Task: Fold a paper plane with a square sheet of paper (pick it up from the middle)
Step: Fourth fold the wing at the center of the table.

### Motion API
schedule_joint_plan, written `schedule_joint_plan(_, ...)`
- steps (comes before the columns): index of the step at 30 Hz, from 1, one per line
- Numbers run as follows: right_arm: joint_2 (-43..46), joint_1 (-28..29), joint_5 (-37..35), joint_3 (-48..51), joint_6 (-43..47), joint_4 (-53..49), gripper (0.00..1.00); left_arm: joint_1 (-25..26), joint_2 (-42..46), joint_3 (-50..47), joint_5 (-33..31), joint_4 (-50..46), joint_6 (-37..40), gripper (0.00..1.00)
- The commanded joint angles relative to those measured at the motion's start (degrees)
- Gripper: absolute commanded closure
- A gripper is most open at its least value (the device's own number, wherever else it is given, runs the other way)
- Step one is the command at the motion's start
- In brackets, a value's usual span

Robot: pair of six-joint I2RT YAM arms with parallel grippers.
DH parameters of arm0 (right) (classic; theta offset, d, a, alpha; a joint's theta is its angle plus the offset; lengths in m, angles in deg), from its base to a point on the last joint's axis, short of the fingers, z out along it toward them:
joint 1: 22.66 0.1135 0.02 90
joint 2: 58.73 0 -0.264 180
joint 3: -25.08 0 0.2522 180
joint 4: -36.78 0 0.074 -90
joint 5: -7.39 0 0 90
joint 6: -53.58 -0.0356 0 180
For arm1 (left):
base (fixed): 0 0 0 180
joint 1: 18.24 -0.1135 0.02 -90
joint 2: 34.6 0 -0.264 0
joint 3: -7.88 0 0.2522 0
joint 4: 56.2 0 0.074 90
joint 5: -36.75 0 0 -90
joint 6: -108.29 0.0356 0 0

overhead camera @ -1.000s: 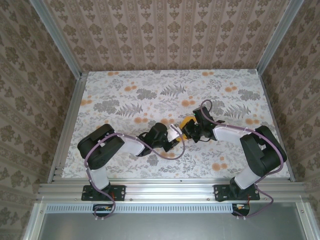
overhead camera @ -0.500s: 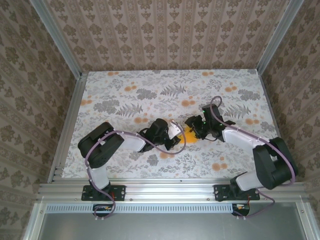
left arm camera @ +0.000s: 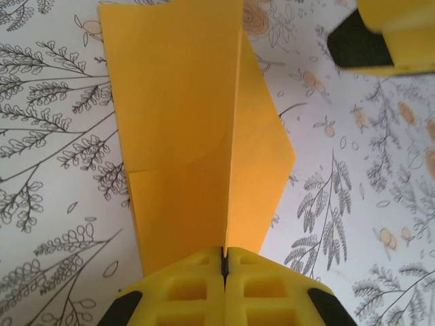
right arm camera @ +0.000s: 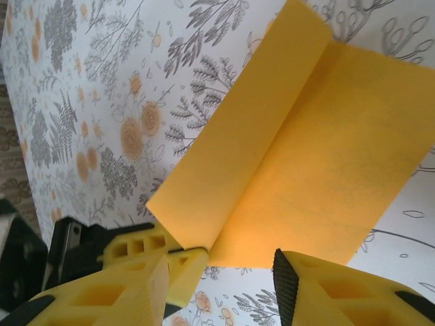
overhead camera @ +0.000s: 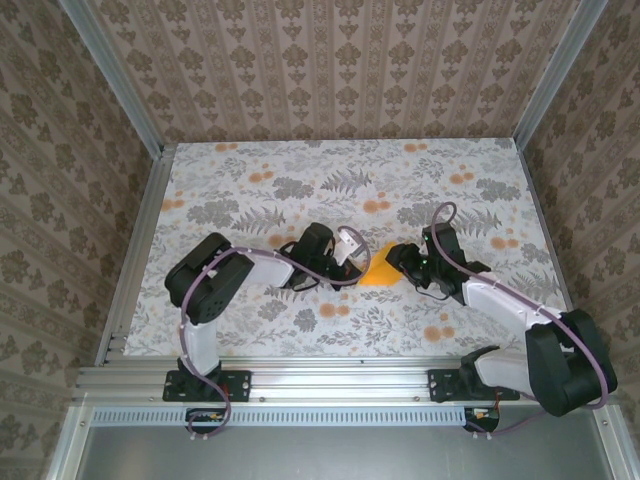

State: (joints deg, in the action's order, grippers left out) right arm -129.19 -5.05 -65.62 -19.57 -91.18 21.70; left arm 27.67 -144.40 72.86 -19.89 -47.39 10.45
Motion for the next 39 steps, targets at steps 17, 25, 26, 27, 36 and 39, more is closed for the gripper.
schedule_joint_plan(17,-13.2,-0.2,6.9,-0.6,6.6,9.1,0.65,-1.2,-5.2,12.5,13.2,-15.4,-6.7,1.00)
schedule_joint_plan(25,-10.6,-0.6,5.4,1.8,6.9,10.2,0.63,-1.2,-7.8,15.9,13.8,-20.2,-6.7,1.00)
schedule_joint_plan(26,-10.3,-0.8,5.2,2.0,6.8,10.1,0.63,-1.2,-7.9,16.0,13.9,-20.4,-6.7,1.00)
schedule_joint_plan(27,-10.1,-0.8,4.8,1.9,6.8,9.7,0.63,-1.2,-8.1,16.1,14.1,-20.4,-6.7,1.00)
schedule_joint_plan(36,-11.5,-0.9,3.2,0.8,7.6,7.4,0.64,-1.3,-9.8,18.9,12.6,-23.4,-8.8,1.00)
schedule_joint_plan(39,-12.2,-0.9,2.4,0.3,7.7,6.6,0.63,-1.3,-10.3,19.4,12.2,-24.0,-9.6,1.00)
